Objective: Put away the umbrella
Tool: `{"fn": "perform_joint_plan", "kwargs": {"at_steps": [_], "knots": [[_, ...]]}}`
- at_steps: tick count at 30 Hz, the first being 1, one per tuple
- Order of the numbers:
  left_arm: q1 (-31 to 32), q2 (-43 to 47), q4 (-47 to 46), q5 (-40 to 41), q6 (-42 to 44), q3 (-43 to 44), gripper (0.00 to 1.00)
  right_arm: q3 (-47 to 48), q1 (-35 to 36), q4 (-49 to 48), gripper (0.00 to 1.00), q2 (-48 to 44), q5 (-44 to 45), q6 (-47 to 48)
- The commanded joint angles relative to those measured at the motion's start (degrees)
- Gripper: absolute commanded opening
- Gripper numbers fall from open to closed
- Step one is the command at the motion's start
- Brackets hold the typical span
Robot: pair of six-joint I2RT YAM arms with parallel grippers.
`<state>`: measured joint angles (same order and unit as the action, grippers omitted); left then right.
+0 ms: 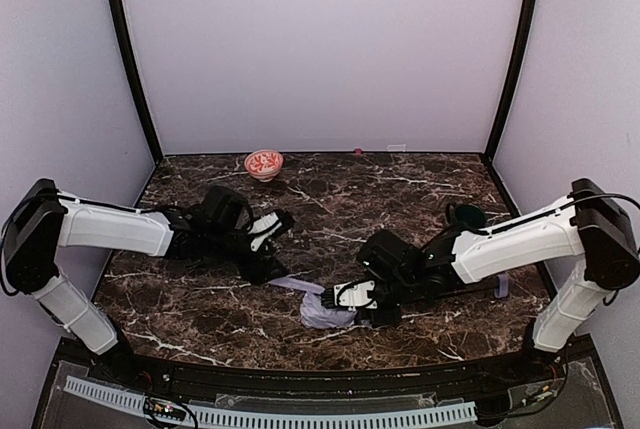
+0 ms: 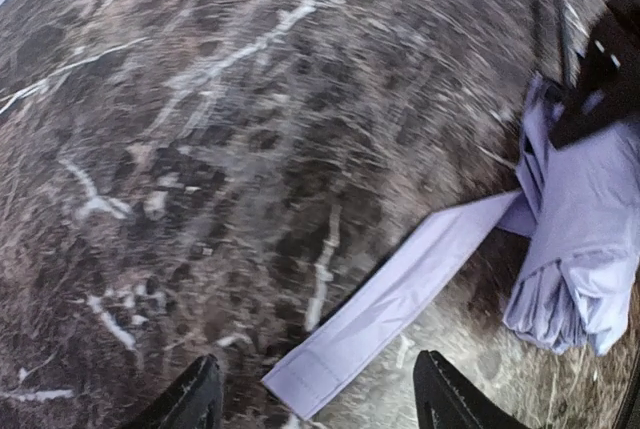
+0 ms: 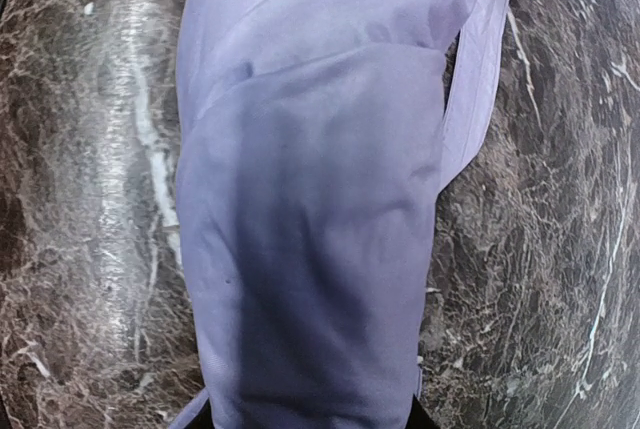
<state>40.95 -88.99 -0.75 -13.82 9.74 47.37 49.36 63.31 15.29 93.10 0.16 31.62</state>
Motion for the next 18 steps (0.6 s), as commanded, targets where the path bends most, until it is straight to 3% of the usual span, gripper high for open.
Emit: {"fn": "perform_joint_plan", "kwargs": {"at_steps": [1, 5, 9, 13, 18], "knots": [[2.2, 4.0, -2.2, -8.7, 15.6, -6.4, 0.69, -0.1, 1.7, 2.3, 0.0, -0.5, -2.9, 4.4], [3.4, 2.6, -0.5, -17.9, 21.8, -6.8, 0.84, 0.2, 2.1, 3.9, 0.0, -0.3, -4.2, 4.5], [6.9, -1.6, 0.6, -15.4, 27.0, -5.6, 0.89, 0.2, 2.5, 3.8, 0.0, -0.3, -4.0, 4.0], [8.3, -5.3, -2.7, -7.5, 28.3, -4.4, 0.84, 1.1, 2.9, 4.9, 0.0, -0.1, -4.1, 3.5], [9.4, -7.8, -4.3, 0.6, 29.5, -3.2, 0.65, 0.7, 3.1, 5.6, 0.0, -1.4, -4.1, 2.9]]}}
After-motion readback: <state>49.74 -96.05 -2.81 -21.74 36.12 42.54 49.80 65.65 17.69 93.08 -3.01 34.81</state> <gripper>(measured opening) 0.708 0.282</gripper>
